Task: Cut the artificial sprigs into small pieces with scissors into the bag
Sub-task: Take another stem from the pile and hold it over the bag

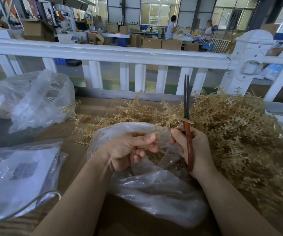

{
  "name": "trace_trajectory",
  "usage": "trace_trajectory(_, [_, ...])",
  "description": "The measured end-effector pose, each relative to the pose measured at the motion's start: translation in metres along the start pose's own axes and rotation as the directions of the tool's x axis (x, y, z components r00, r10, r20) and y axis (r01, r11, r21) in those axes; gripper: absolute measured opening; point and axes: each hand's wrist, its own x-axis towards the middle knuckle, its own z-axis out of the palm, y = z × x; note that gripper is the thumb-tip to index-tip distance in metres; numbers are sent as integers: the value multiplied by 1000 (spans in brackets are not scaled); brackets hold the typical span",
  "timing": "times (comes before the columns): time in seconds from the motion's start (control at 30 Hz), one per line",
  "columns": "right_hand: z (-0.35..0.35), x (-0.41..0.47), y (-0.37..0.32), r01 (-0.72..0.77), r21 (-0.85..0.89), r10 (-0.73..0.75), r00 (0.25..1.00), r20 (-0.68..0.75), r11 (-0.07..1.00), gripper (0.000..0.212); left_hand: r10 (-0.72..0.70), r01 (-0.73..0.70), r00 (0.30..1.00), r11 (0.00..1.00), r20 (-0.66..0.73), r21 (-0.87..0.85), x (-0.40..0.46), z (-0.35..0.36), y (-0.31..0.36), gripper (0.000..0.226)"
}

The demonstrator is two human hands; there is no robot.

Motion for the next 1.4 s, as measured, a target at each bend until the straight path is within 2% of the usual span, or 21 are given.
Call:
trace_trajectory(0.07, [1,0,1,-5,7,5,1000,0,1000,26,16,-17,1000,998,-12,-55,1,1,1,9])
trace_trajectory(0.17, [3,-2,-3,-8,46,8,1000,-3,999,12,65,-74,997,978,-52,-195,2,3,3,10])
trace_trajectory(0.3, [2,-5,-3,69,19,-68,997,-46,997,38,171,-239,954,931,-248,-275,3,2,7,7])
trace_trajectory(0.4, [4,-7,-2,169,-91,-171,985,-16,982,40,235,-340,904,901,-357,-269,4,3,8,14])
trace_trajectory(0.5, [5,-8,0,165,-364,-158,986,50,917,49,297,-424,857,872,-421,-246,5,5,9,16])
trace_trajectory(0.57, [7,-7,4,176,-527,-159,984,79,831,53,344,-461,836,863,-428,-207,5,5,8,14])
trace_trajectory(0.67, [9,-4,12,217,-659,-190,975,114,720,64,398,-490,808,863,-435,-120,7,4,6,12])
trace_trajectory(0.87, [7,-1,20,232,-742,-216,969,120,629,73,466,-531,771,847,-434,-34,10,4,3,12])
trace_trajectory(0.97, [8,-4,18,266,-758,-232,960,156,595,67,483,-552,759,833,-436,-37,10,4,4,4])
trace_trajectory(1.03, [8,-5,16,268,-759,-226,960,163,593,66,496,-561,756,827,-427,-33,9,3,5,10])
trace_trajectory(1.17, [6,-6,14,254,-737,-203,966,161,627,63,520,-572,755,820,-399,-15,7,2,6,5])
trace_trajectory(1.3, [7,-6,14,253,-721,-208,966,153,645,73,534,-571,753,821,-384,22,6,1,5,6])
trace_trajectory(1.4, [6,-6,12,218,-713,-183,975,127,666,66,546,-568,739,820,-394,69,6,2,4,6])
